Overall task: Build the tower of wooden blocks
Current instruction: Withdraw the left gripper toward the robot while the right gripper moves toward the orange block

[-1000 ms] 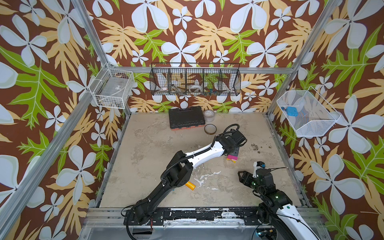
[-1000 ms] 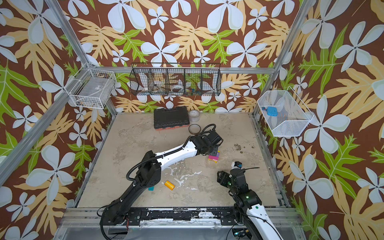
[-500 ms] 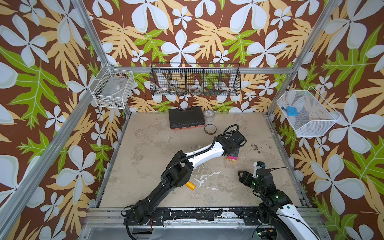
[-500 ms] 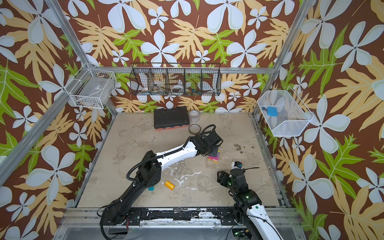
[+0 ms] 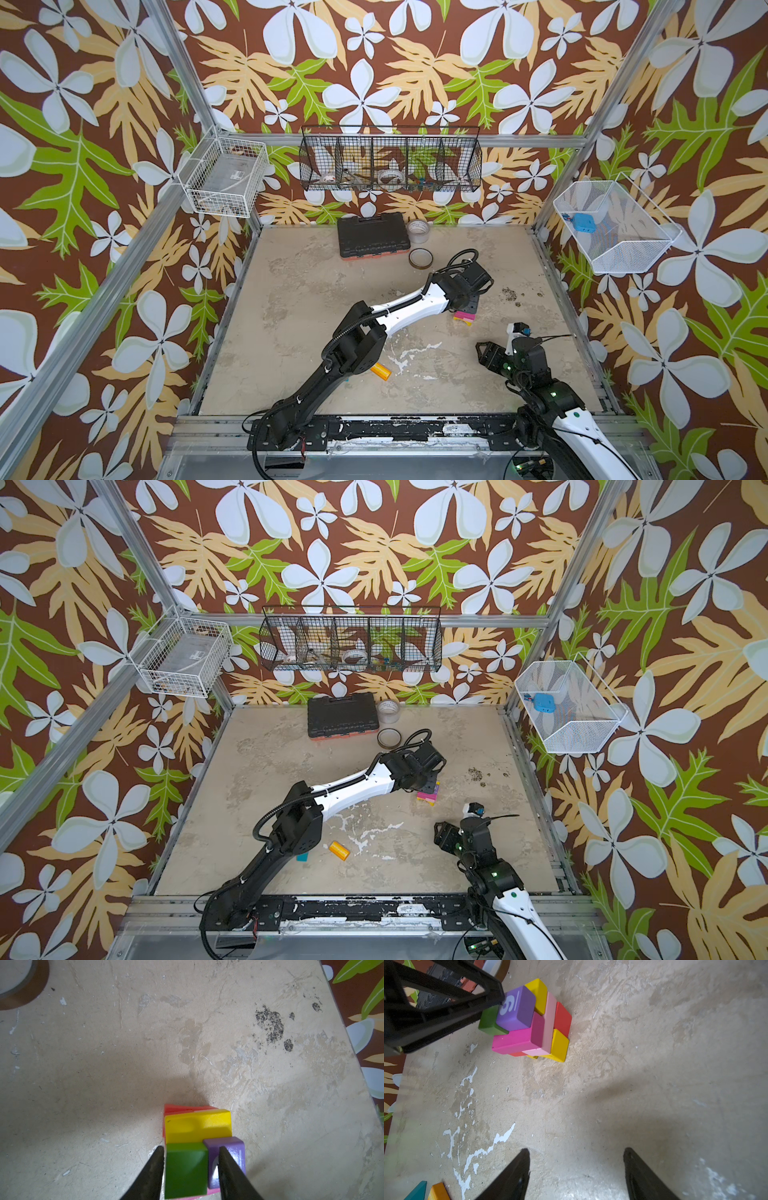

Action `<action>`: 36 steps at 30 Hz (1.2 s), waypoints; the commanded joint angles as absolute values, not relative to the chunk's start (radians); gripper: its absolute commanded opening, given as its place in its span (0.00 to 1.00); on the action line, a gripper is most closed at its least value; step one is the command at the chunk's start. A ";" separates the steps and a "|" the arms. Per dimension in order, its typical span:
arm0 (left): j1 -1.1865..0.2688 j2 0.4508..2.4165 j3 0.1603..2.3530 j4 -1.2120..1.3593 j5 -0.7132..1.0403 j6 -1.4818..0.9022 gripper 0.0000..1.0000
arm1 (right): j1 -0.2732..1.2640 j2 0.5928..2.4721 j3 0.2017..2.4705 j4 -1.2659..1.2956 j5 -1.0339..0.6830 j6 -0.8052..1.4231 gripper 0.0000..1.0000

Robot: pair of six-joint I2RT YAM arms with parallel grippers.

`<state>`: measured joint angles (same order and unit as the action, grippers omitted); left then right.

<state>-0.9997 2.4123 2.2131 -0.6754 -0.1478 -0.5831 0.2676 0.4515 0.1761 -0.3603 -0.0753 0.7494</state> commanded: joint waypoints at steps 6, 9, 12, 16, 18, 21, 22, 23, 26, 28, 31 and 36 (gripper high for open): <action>-1.000 2.279 2.126 -0.652 -0.245 -0.591 0.52 | 0.268 0.451 0.175 -0.334 -0.114 0.724 0.77; -1.001 2.083 1.898 -0.554 -0.327 -0.595 0.56 | 0.269 0.446 0.175 -0.306 -0.220 0.688 0.88; -0.998 1.818 1.580 -0.415 -0.443 -0.620 0.68 | 0.269 0.416 0.190 -0.297 -0.279 0.660 0.96; -0.966 1.449 1.156 -0.254 -0.575 -0.665 0.81 | 0.331 0.400 0.195 -0.223 -0.361 0.668 0.99; -0.913 1.279 0.986 -0.217 -0.574 -0.707 0.85 | 0.423 0.436 0.217 -0.208 -0.287 0.687 0.99; -0.822 1.050 0.795 -0.213 -0.571 -0.770 0.95 | 0.629 0.548 0.255 -0.154 -0.134 0.729 0.99; -0.801 0.981 0.750 -0.232 -0.592 -0.790 0.99 | 0.719 0.601 0.268 -0.122 -0.074 0.749 0.99; -0.790 0.926 0.723 -0.255 -0.617 -0.809 1.00 | 0.800 0.652 0.285 -0.098 -0.012 0.764 0.99; -0.778 0.771 0.663 -0.339 -0.692 -0.842 1.00 | 1.044 0.851 0.395 -0.092 0.211 0.793 1.00; -0.778 0.686 0.623 -0.387 -0.745 -0.858 1.00 | 1.133 0.992 0.487 -0.113 0.294 0.801 1.00; -0.778 0.580 0.547 -0.483 -0.863 -0.948 1.00 | 1.161 1.162 0.563 -0.089 0.256 0.803 0.98; -0.778 0.438 0.399 -0.539 -1.006 -1.043 1.00 | 1.195 1.358 0.634 -0.061 0.212 0.805 0.96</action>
<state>-0.7799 0.4767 0.4427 -0.4744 -0.8696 -0.9531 1.1767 1.3037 0.6067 -0.0814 0.1913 0.7898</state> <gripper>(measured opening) 0.998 0.959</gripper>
